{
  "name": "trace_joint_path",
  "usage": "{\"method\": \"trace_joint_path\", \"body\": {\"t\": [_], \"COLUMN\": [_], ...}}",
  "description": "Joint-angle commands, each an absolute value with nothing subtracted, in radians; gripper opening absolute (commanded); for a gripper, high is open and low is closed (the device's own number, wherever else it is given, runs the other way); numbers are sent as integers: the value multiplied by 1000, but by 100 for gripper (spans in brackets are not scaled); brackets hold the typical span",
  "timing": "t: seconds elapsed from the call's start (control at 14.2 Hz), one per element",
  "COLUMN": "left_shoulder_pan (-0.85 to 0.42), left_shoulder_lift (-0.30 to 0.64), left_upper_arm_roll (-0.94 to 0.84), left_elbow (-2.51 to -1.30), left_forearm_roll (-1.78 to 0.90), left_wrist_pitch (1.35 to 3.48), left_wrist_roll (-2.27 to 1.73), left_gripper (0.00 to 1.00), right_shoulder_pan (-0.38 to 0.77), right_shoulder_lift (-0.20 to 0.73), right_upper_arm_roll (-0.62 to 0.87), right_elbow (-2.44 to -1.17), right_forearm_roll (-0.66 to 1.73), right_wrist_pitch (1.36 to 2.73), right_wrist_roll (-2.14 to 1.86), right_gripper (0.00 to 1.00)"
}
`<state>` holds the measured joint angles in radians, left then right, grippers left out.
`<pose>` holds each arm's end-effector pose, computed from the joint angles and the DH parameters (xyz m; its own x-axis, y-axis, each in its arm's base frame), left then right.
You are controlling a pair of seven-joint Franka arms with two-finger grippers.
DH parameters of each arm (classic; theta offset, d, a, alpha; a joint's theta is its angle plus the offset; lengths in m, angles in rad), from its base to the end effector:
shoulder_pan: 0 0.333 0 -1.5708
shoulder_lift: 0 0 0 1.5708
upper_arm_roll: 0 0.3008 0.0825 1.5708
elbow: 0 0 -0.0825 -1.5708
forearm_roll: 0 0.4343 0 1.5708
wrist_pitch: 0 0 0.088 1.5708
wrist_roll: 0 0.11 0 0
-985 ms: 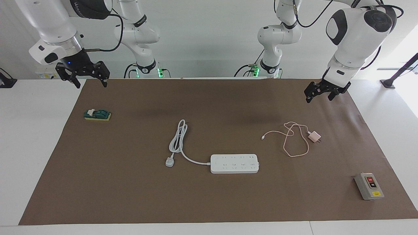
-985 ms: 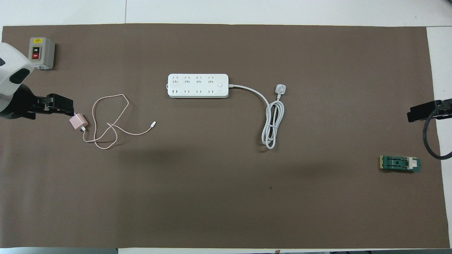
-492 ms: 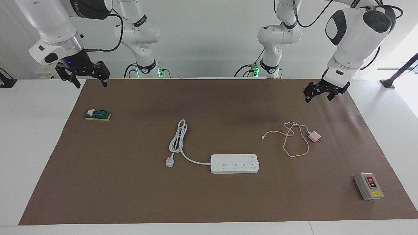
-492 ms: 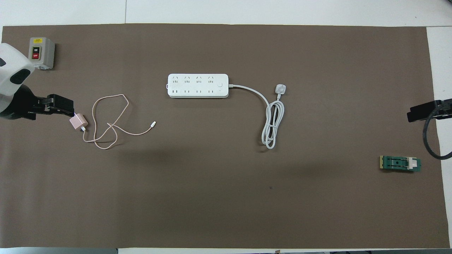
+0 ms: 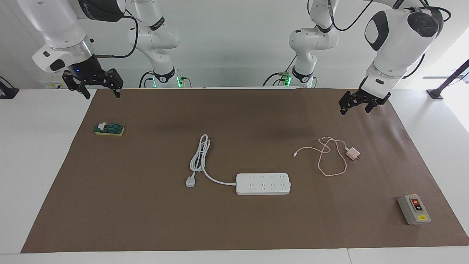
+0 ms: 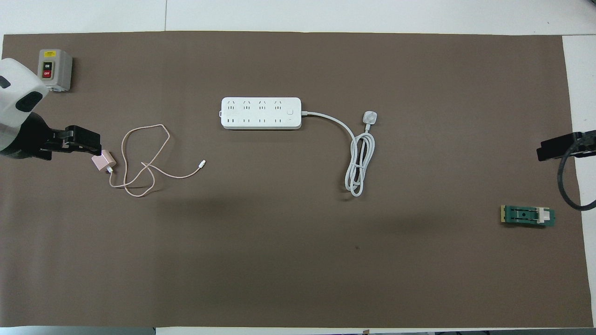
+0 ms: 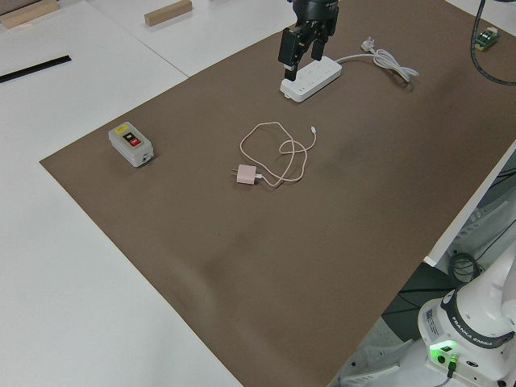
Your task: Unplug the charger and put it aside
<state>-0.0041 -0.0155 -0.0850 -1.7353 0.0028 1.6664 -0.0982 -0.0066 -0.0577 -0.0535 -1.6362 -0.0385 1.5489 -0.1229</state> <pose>0.5992 -0.0535 0.5376 0.9986 0.0090 -0.0528 0.0086 -0.9999 -0.0093 0.5833 -0.0402 0.6047 0.9975 0.0621 -0.0338 0.0631 -0.9975 0.0315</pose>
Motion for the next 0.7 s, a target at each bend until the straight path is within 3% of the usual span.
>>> {"method": "trace_joint_path", "body": {"t": [0.0, 0.63], "left_shoulder_pan": [-17, -29], "left_shoulder_lift": [-43, -44], "left_upper_arm_roll": [-74, -72], "left_elbow": [-1759, -1752], "left_forearm_roll": [-9, -5], "left_wrist_pitch": [1646, 1595], "left_wrist_roll": [-103, -104], "left_gripper": [100, 100], "right_shoulder_pan": [-20, -20], "right_shoulder_lift": [-77, -77], "right_upper_arm_roll": [-43, -43], "right_elbow": [-1652, -1652], "right_forearm_roll": [-43, -43], "right_wrist_pitch": [1540, 1540], "right_wrist_roll": [-112, -110], "right_gripper": [100, 100]}}
